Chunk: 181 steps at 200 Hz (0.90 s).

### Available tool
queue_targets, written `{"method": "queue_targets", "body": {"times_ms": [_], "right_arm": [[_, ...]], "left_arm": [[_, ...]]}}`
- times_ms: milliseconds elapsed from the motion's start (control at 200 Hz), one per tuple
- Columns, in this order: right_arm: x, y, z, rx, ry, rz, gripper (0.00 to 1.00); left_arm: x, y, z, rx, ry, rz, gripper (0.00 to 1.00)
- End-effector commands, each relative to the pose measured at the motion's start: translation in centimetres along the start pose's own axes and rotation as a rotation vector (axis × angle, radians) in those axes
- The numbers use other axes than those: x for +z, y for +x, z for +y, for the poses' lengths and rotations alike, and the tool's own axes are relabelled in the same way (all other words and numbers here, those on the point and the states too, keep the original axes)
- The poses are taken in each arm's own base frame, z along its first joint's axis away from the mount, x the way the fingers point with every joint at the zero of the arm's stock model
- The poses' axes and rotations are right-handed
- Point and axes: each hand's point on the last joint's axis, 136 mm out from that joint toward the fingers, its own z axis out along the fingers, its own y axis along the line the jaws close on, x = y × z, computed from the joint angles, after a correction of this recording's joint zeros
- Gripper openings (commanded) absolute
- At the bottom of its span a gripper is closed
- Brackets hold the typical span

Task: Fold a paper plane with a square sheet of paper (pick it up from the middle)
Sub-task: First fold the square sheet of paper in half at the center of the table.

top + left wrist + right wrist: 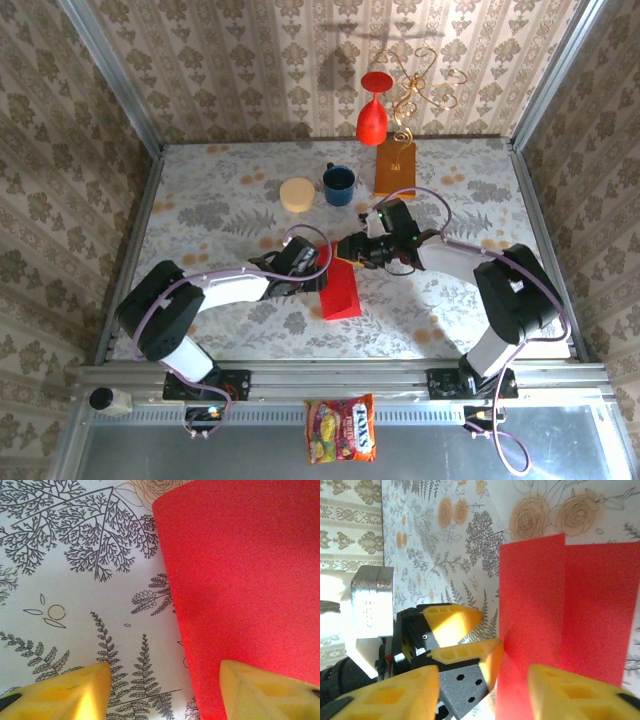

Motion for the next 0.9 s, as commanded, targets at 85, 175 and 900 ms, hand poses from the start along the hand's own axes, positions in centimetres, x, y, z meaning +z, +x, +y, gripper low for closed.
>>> {"method": "queue_targets", "body": {"times_ms": [85, 175, 900], "right_arm": [[0.3, 2.1, -2.4, 0.043, 0.035, 0.063, 0.60], [0.8, 2.8, -2.4, 0.057, 0.002, 0.090, 0.61], [2.6, 3.8, -0.6, 0.125, -0.210, 0.145, 0.09]], "left_arm": [[0.3, 0.0, 0.7, 0.017, -0.032, 0.007, 0.60], [0.2, -0.1, 0.6, 0.017, -0.031, 0.005, 0.60], [-1.5, -1.5, -0.1, 0.021, -0.006, -0.041, 0.67]]}}
